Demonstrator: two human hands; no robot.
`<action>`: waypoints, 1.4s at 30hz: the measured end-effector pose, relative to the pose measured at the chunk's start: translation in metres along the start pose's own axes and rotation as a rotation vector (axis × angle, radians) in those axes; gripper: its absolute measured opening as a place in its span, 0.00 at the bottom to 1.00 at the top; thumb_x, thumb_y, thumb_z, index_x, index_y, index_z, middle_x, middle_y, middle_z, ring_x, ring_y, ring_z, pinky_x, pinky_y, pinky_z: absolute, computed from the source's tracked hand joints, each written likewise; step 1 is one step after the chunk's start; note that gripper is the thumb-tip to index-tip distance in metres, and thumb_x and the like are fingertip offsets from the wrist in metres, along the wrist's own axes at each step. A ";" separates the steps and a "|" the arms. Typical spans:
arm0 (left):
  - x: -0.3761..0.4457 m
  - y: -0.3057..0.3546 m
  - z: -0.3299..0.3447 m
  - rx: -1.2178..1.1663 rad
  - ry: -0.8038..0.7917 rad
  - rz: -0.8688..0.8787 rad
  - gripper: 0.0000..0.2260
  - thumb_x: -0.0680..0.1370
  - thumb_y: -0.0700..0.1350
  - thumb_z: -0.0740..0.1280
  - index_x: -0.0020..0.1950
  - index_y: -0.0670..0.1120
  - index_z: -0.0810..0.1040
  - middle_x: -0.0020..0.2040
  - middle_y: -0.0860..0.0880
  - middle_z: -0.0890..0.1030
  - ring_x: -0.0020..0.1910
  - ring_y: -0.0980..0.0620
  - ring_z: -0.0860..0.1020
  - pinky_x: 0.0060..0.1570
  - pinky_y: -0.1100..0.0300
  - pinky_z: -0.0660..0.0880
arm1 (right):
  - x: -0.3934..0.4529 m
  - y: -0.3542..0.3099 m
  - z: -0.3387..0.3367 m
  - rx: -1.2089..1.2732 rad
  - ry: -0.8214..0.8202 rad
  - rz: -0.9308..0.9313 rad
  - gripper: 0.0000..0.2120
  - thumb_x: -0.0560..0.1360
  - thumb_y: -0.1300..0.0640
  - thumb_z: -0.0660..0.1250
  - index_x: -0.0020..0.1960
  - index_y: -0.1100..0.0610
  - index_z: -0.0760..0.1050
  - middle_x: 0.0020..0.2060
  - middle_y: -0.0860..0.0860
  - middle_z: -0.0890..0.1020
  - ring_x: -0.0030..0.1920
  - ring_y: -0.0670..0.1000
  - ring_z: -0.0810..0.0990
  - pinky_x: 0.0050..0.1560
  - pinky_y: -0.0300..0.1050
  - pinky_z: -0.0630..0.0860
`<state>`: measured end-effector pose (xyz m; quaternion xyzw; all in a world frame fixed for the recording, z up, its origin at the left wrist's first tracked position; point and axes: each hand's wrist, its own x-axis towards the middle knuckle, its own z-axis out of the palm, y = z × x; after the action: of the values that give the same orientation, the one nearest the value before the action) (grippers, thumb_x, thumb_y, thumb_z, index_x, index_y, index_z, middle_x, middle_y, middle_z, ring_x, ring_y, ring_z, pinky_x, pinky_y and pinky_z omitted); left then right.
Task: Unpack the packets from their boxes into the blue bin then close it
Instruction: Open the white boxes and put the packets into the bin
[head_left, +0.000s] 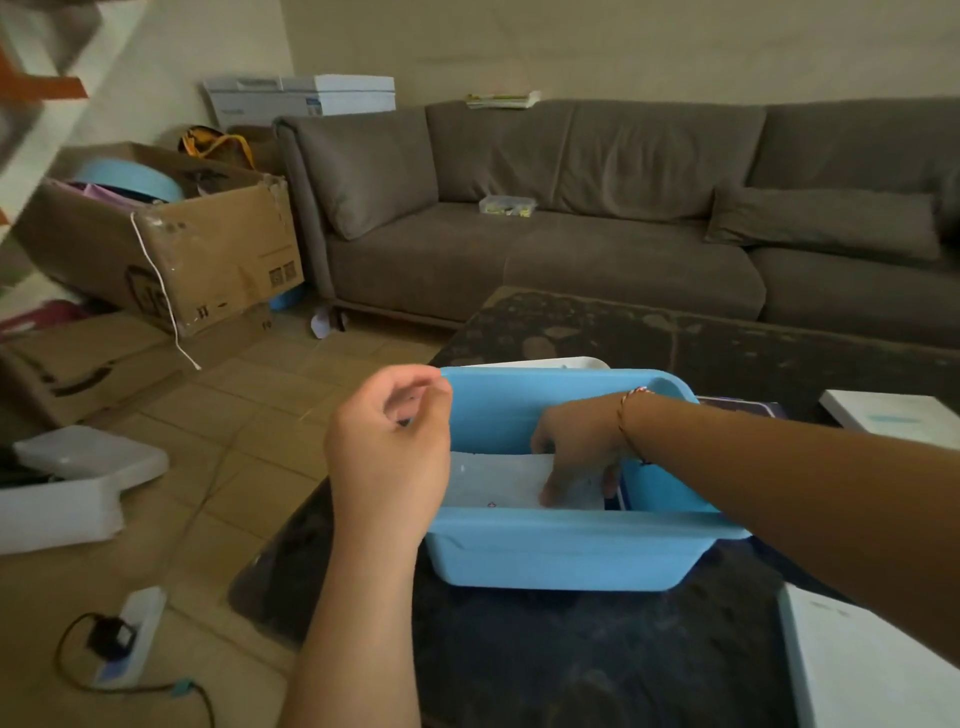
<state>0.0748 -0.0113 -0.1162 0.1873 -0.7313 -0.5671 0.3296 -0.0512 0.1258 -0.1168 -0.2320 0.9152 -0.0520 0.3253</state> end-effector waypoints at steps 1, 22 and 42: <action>0.000 0.000 0.000 0.006 0.028 0.027 0.06 0.78 0.44 0.69 0.47 0.56 0.81 0.45 0.60 0.83 0.48 0.61 0.81 0.43 0.66 0.74 | 0.000 0.000 0.001 -0.032 0.034 -0.002 0.16 0.72 0.52 0.75 0.57 0.55 0.79 0.51 0.54 0.81 0.41 0.54 0.83 0.40 0.43 0.83; -0.189 -0.022 0.062 0.497 -1.339 1.276 0.17 0.79 0.53 0.66 0.65 0.56 0.66 0.72 0.56 0.63 0.73 0.57 0.59 0.74 0.58 0.59 | -0.275 0.166 0.157 0.651 1.250 0.069 0.11 0.75 0.59 0.70 0.49 0.43 0.79 0.38 0.39 0.85 0.36 0.41 0.84 0.36 0.37 0.80; -0.207 0.028 0.115 -0.288 -0.828 0.179 0.08 0.73 0.51 0.71 0.45 0.48 0.84 0.41 0.54 0.85 0.47 0.55 0.83 0.42 0.68 0.77 | -0.269 0.151 0.208 -0.214 1.459 -0.033 0.04 0.73 0.57 0.70 0.45 0.55 0.83 0.64 0.55 0.78 0.59 0.63 0.75 0.48 0.57 0.74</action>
<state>0.1453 0.2115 -0.1613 -0.1675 -0.7283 -0.6596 0.0795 0.2023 0.3945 -0.1631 -0.1826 0.8954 -0.1086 -0.3913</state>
